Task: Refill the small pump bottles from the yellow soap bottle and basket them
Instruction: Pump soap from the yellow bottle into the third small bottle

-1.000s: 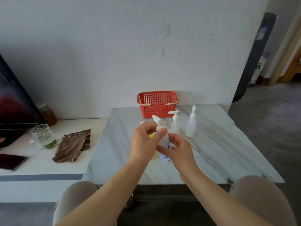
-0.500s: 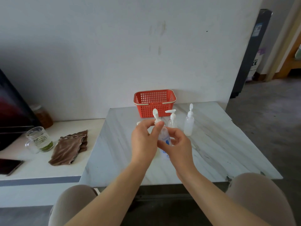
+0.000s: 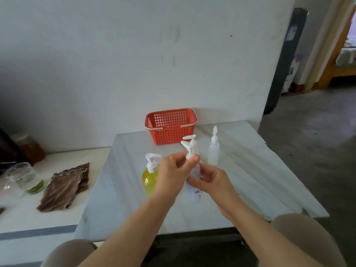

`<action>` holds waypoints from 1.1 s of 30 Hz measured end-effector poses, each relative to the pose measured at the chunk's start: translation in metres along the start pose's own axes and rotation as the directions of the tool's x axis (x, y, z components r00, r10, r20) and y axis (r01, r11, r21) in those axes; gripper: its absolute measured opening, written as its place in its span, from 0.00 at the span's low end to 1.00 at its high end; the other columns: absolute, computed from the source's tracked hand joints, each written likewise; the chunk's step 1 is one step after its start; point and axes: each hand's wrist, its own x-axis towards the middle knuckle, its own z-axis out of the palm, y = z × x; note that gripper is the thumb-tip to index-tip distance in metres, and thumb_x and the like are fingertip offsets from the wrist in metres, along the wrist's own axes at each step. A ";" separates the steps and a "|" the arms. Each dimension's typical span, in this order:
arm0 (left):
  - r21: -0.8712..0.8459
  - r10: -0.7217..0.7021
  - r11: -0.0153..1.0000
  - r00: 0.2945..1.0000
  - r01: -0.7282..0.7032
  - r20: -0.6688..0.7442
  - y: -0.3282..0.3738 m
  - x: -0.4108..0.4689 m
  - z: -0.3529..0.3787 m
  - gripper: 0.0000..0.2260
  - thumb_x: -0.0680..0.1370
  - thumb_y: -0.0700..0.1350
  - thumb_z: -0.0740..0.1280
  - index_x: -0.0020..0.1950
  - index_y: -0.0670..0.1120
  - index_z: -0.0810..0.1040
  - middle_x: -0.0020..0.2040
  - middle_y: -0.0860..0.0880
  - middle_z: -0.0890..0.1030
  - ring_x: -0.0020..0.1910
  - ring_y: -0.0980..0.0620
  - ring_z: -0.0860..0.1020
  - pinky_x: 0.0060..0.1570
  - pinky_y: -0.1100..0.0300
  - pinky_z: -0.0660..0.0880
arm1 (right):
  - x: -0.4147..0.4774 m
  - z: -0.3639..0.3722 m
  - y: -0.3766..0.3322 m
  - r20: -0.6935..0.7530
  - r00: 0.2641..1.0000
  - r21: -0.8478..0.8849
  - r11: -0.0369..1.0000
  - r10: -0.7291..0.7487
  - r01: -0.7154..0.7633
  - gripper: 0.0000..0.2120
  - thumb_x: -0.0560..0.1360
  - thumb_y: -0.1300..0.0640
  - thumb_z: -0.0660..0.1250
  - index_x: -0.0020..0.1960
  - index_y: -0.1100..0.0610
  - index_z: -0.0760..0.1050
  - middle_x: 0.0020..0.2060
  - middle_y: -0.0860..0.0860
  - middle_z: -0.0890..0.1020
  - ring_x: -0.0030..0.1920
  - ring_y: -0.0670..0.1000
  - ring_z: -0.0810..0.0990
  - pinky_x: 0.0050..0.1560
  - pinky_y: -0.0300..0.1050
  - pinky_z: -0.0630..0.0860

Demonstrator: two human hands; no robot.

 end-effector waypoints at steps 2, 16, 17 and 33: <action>0.007 -0.039 0.999 0.999 0.039 0.006 -0.006 0.008 0.009 0.07 0.76 0.45 0.69 0.46 0.43 0.83 0.42 0.42 0.84 0.40 0.51 0.80 0.47 0.53 0.77 | 0.012 -0.003 0.006 -0.110 0.994 -0.123 0.992 -0.004 -0.009 0.17 0.69 0.55 0.76 0.56 0.47 0.78 0.52 0.44 0.84 0.54 0.45 0.82 0.58 0.43 0.77; 0.230 -0.141 0.952 0.955 0.203 -0.262 -0.062 0.081 0.043 0.19 0.75 0.43 0.68 0.66 0.46 0.71 0.59 0.50 0.74 0.60 0.52 0.73 0.62 0.54 0.71 | 0.070 -0.070 0.063 -0.482 0.876 -0.047 0.998 0.003 -0.030 0.18 0.66 0.64 0.76 0.53 0.51 0.82 0.44 0.46 0.85 0.45 0.49 0.82 0.48 0.43 0.76; 0.240 -0.146 0.947 0.951 0.214 -0.274 -0.063 0.086 0.045 0.20 0.75 0.44 0.69 0.66 0.47 0.71 0.60 0.50 0.74 0.60 0.52 0.72 0.62 0.53 0.71 | 0.073 -0.073 0.066 -0.492 0.871 -0.040 0.999 0.010 -0.034 0.19 0.65 0.64 0.76 0.55 0.53 0.82 0.45 0.48 0.85 0.46 0.49 0.82 0.49 0.43 0.76; 0.392 -0.016 0.905 0.933 0.166 -0.358 -0.061 0.113 0.043 0.05 0.77 0.47 0.66 0.50 0.49 0.78 0.50 0.55 0.80 0.52 0.54 0.76 0.55 0.55 0.72 | 0.085 -0.087 0.074 -0.480 0.877 -0.063 0.998 -0.032 0.002 0.18 0.67 0.67 0.72 0.52 0.50 0.80 0.34 0.36 0.81 0.37 0.37 0.78 0.40 0.31 0.71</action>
